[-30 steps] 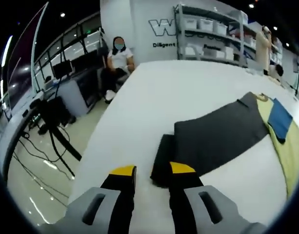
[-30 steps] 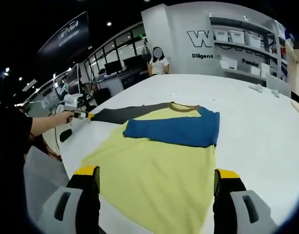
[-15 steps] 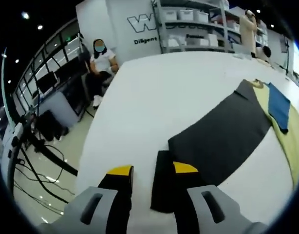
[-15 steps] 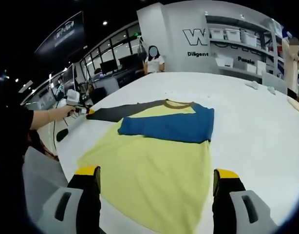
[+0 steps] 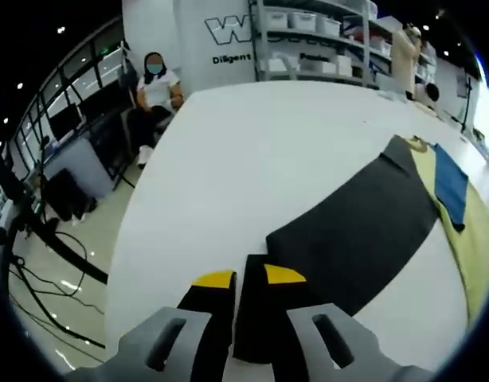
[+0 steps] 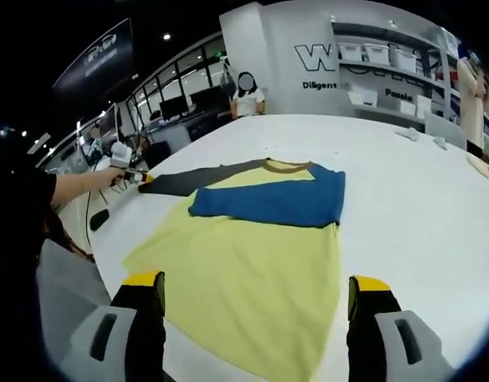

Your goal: Fold the garment on the visible template until the final outline fits inside the template.

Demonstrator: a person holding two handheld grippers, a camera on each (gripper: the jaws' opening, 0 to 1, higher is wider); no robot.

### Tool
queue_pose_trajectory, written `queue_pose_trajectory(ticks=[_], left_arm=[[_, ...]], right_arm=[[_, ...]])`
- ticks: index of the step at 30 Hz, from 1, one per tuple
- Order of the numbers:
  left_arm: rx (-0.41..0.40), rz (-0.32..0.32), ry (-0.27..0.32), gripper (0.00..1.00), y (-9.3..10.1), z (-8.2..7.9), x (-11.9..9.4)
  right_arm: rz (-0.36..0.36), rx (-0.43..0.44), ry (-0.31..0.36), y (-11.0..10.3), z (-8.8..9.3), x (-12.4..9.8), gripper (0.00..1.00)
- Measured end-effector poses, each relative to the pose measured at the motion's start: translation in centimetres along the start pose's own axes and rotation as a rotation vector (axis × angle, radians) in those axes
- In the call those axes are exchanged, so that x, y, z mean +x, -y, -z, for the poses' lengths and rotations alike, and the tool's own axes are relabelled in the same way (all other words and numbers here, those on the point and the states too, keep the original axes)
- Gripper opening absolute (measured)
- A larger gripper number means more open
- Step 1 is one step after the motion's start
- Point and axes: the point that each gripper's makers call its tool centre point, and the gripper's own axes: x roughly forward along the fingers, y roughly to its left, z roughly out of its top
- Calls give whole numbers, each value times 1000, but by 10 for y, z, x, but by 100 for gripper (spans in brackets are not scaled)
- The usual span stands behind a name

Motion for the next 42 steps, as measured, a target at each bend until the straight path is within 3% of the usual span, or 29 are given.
queue_pose_trajectory(ticks=[10, 14, 20, 30, 36, 42], left_arm=[[-41, 12, 0, 2, 6, 0, -1], [-23, -3, 0, 0, 5, 0, -1], [-35, -79, 16, 0, -6, 2, -5], [-87, -150, 66, 0, -25, 2, -20], [-154, -221, 74, 0, -38, 10, -25], [-208, -235, 73, 0, -41, 18, -27]], right_arm=[[11, 2, -1, 3, 0, -3, 93], [16, 3, -3, 4, 1, -4, 92], [19, 3, 6, 4, -1, -5, 91], [5, -10, 13, -2, -4, -5, 92], [0, -11, 14, -4, -3, -5, 92], [7, -8, 15, -3, -4, -6, 93]])
